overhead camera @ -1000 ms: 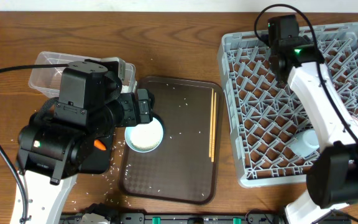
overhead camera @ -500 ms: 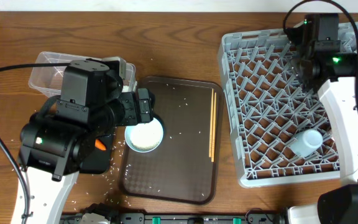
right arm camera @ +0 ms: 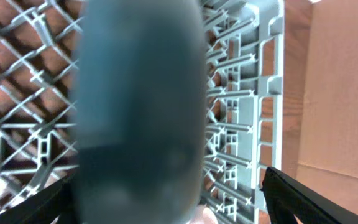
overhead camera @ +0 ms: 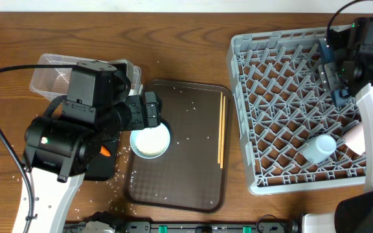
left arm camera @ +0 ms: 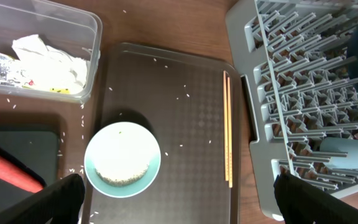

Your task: Sort waste into correct bins and load items into the dishwasher rack

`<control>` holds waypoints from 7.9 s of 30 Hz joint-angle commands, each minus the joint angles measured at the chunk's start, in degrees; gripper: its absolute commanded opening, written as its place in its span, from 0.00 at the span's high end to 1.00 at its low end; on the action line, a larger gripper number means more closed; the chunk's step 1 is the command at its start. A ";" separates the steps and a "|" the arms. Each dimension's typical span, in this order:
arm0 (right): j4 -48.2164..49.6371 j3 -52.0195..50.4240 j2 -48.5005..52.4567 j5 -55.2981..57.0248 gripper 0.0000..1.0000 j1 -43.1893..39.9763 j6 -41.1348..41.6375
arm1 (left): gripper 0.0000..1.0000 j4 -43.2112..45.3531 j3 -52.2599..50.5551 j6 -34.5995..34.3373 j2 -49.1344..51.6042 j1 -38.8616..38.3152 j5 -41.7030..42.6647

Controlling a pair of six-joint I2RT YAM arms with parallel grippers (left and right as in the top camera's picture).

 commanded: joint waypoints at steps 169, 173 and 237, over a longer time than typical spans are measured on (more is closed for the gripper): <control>-3.26 0.68 -19.45 -35.32 0.01 10.51 33.42 | 0.81 26.77 -31.19 11.98 26.53 0.63 -2.86; -3.63 0.68 -19.45 -35.30 0.01 10.51 33.40 | 0.80 26.97 -31.63 16.44 26.53 0.66 -2.86; -2.51 0.68 -19.41 -34.27 0.01 10.47 33.40 | 0.94 15.74 -29.00 8.87 14.05 -2.23 -4.66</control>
